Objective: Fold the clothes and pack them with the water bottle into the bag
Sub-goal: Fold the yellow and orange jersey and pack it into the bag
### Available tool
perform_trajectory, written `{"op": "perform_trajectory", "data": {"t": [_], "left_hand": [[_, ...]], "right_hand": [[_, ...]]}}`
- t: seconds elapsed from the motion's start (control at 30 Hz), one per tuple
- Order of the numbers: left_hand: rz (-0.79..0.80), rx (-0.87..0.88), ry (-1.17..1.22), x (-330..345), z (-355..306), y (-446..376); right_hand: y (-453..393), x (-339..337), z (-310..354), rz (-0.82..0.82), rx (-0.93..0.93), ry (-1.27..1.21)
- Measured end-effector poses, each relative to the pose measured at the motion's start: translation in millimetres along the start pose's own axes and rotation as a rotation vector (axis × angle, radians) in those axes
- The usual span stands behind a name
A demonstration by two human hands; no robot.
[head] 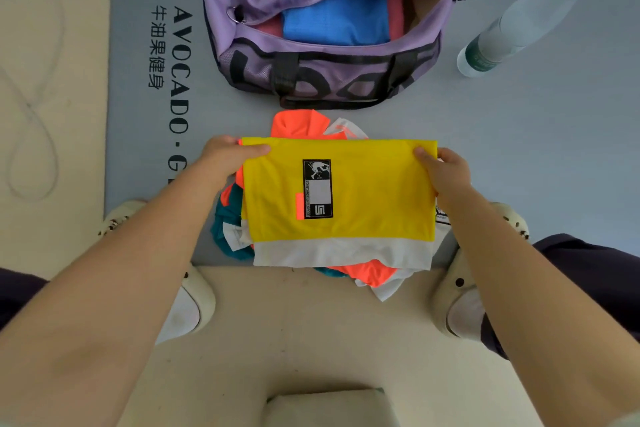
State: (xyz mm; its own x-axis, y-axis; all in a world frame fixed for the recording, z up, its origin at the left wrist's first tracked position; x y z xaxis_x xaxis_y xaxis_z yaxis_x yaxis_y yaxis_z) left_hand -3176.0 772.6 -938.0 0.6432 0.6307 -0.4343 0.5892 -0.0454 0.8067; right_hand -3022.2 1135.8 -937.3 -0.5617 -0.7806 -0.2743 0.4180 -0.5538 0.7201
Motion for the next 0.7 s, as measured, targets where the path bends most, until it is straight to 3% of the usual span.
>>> {"op": "perform_trajectory", "data": {"t": [0.07, 0.2, 0.37, 0.7], "left_hand": [[0.033, -0.059, 0.231, 10.3, 19.8, 6.9], [0.135, -0.05, 0.207, 26.9, 29.6, 15.9], [-0.085, 0.006, 0.379, 18.5, 17.0, 15.6], [0.176, -0.079, 0.125, 45.4, 38.5, 46.6]], "right_hand": [[2.0, 0.5, -7.3, 0.031, 0.069, 0.01], [7.9, 0.5, -17.3, 0.201, 0.186, 0.06], [10.3, -5.0, -7.0, 0.128, 0.042, -0.045], [42.6, -10.8, -32.8, 0.168, 0.22, 0.115]]}}
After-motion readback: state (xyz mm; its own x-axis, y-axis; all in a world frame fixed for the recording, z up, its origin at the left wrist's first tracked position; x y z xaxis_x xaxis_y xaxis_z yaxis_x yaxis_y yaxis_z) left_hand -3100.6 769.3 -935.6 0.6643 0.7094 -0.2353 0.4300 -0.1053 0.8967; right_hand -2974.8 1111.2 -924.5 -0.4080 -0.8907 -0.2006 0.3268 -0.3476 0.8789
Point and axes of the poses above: each hand's wrist, its own y-axis away from the middle knuckle, its own x-axis out of the palm, z = x × y, the point moved 4 cm from there along -y, towards the middle knuckle, and after that the axes turned 13 degrees about -y, right-handed, at the moved point
